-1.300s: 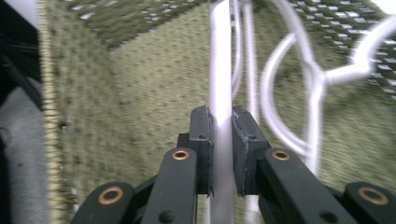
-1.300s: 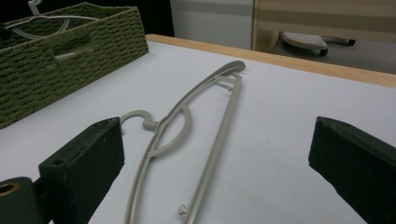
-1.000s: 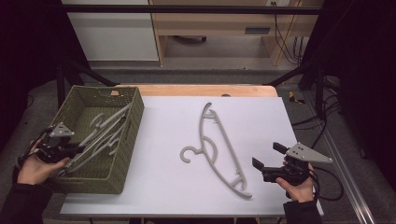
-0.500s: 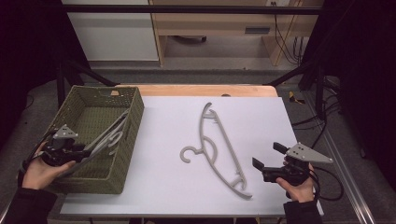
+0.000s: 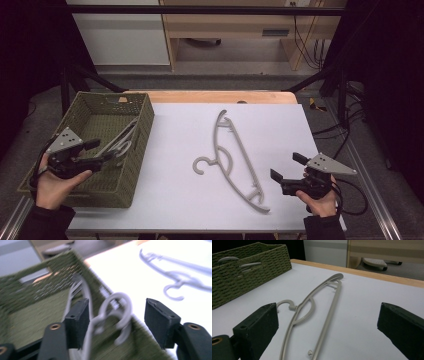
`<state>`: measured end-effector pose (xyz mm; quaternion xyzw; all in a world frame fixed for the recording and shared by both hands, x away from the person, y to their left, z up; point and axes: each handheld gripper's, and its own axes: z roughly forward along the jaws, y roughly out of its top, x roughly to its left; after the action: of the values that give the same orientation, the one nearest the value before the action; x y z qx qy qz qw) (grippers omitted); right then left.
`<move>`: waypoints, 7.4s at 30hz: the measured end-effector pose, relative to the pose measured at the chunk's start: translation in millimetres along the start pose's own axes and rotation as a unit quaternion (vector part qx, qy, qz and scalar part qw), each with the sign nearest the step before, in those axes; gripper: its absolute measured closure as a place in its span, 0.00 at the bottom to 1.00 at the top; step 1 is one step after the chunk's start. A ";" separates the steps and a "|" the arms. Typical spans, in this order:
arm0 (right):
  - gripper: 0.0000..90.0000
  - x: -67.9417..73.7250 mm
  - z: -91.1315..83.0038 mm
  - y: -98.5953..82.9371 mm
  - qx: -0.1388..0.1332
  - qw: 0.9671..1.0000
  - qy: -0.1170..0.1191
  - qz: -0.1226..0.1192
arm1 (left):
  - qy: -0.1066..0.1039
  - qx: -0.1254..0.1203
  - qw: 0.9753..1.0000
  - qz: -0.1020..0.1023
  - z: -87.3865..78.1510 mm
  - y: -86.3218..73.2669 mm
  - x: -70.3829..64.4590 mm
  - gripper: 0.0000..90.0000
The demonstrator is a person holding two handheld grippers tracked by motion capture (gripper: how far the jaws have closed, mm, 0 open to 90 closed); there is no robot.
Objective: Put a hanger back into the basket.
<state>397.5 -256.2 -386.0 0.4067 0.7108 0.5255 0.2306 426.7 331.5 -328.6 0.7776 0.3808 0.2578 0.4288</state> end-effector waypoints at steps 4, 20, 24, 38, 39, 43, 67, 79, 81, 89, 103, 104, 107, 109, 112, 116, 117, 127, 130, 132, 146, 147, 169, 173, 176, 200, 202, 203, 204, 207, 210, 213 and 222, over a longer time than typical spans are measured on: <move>0.04 0.3 -0.3 0.5 -0.001 1.000 0.000 -0.001 | -0.018 -0.031 0.999 -0.004 5.1 4.9 -19.5 0.30; 0.04 1.0 1.8 -0.8 0.003 1.000 0.001 -0.001 | -0.063 -0.053 0.997 0.009 40.2 -5.1 -95.4 0.16; 0.04 1.7 5.1 -2.5 0.009 1.000 0.002 0.001 | -0.074 -0.056 0.996 0.006 48.3 -11.3 -107.2 0.16; 0.07 1.6 14.9 -13.3 0.038 0.999 0.005 -0.002 | -0.107 -0.049 0.993 0.015 72.5 -29.5 -133.4 0.16; 0.08 2.4 16.5 -14.6 0.041 0.999 0.004 0.000 | -0.108 -0.047 0.993 0.013 73.9 -30.7 -133.7 0.16; 0.11 4.4 21.6 -20.5 0.063 0.998 0.007 -0.005 | -0.117 -0.032 0.993 0.002 81.4 -36.0 -133.7 0.16; 0.99 3.3 45.2 -64.5 0.207 0.978 0.004 0.000 | -0.113 -0.005 0.994 -0.002 91.9 -52.4 -133.0 0.21; 1.00 9.7 43.8 -75.6 0.253 0.966 0.051 -0.004 | -0.115 0.000 0.993 -0.002 92.8 -53.0 -133.5 0.21; 1.00 9.8 43.6 -75.2 0.250 0.966 0.057 0.001 | -0.116 0.001 0.993 -0.001 93.1 -53.1 -133.6 0.21; 1.00 22.8 46.4 -73.9 0.248 0.963 0.108 -0.008 | -0.114 0.005 0.993 -0.002 93.8 -53.5 -133.7 0.22; 1.00 61.8 71.4 -72.5 0.257 0.952 0.162 -0.030 | -0.110 0.010 0.994 -0.005 95.7 -54.4 -132.4 0.22; 1.00 64.9 73.7 -72.3 0.255 0.952 0.166 -0.029 | -0.110 0.010 0.994 -0.005 96.0 -54.5 -132.4 0.22; 1.00 73.7 81.5 -71.2 0.253 0.951 0.172 -0.036 | -0.108 0.012 0.994 -0.007 96.8 -54.7 -132.1 0.22; 1.00 80.2 86.4 -69.8 0.256 0.950 0.174 -0.036 | -0.108 0.012 0.994 -0.010 97.2 -54.5 -131.7 0.22; 1.00 89.5 95.5 -67.8 0.254 0.949 0.181 -0.042 | -0.108 0.013 0.994 -0.015 98.2 -53.9 -130.7 0.23; 1.00 100.4 107.2 -66.0 0.247 0.949 0.195 -0.038 | -0.109 0.014 0.994 -0.026 101.1 -50.9 -129.9 0.23; 1.00 101.4 108.7 -65.5 0.244 0.950 0.194 -0.037 | -0.110 0.016 0.993 -0.029 102.1 -49.3 -130.3 0.23; 0.94 60.1 69.4 -47.9 0.153 0.979 0.132 -0.021 | -0.111 0.048 0.992 -0.043 133.0 -29.7 -141.1 0.23; 0.86 40.9 53.5 -45.9 0.122 0.988 0.091 -0.011 | -0.111 0.059 0.991 -0.047 147.5 -25.8 -147.8 0.23; 0.80 29.6 44.7 -45.8 0.103 0.992 0.067 -0.005 | -0.111 0.065 0.990 -0.050 157.5 -24.2 -152.8 0.23; 0.24 6.6 32.3 -46.3 0.044 0.999 0.014 0.022 | -0.085 0.109 0.989 -0.049 203.8 -30.1 -170.0 0.25; 0.22 6.5 32.7 -46.4 0.045 0.999 0.011 0.020 | -0.085 0.110 0.989 -0.048 204.7 -30.2 -170.8 0.26; 0.08 4.4 29.3 -43.0 0.027 0.999 -0.002 0.030 | -0.058 0.144 0.988 0.005 217.8 -28.3 -178.8 0.56; 0.07 4.4 28.0 -43.1 0.028 0.999 -0.002 0.028 | -0.070 0.161 0.985 0.001 215.2 -25.9 -172.7 0.59; 0.07 3.6 26.4 -43.1 0.028 0.999 -0.003 0.028 | -0.080 0.167 0.983 -0.018 213.0 -25.3 -165.8 0.63; 0.07 3.3 25.4 -41.6 0.027 0.999 -0.004 0.025 | -0.042 0.168 0.985 -0.005 212.1 -26.0 -174.9 0.66; 0.07 3.0 25.3 -42.0 0.028 0.999 -0.005 0.026 | -0.050 0.173 0.984 -0.011 211.0 -25.1 -171.9 0.68; 0.07 2.9 25.2 -42.1 0.029 0.999 -0.005 0.026 | -0.055 0.175 0.983 -0.014 210.5 -24.9 -170.4 0.69; 0.07 2.4 24.9 -42.4 0.029 0.999 -0.004 0.020 | -0.059 0.170 0.984 -0.017 209.5 -24.6 -168.9 0.70; 0.07 2.4 24.3 -42.1 0.027 0.999 -0.003 0.020 | -0.070 0.174 0.982 0.001 204.9 -20.8 -165.3 0.80; 0.07 2.6 24.2 -42.0 0.027 0.999 -0.004 0.026 | -0.072 0.174 0.982 0.007 204.6 -20.6 -165.7 0.80; 0.07 2.5 24.4 -42.1 0.029 0.999 -0.003 0.024 | -0.067 0.159 0.985 0.002 204.2 -19.3 -162.1 0.81; 0.07 1.4 24.5 -42.0 0.029 0.999 -0.001 0.021 | -0.046 0.144 0.986 -0.068 224.9 -14.8 -147.7 0.64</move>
<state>401.1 -246.3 -433.5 0.4288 0.7168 0.5089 0.2082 499.6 110.6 -464.7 0.8145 0.4458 0.1348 0.3460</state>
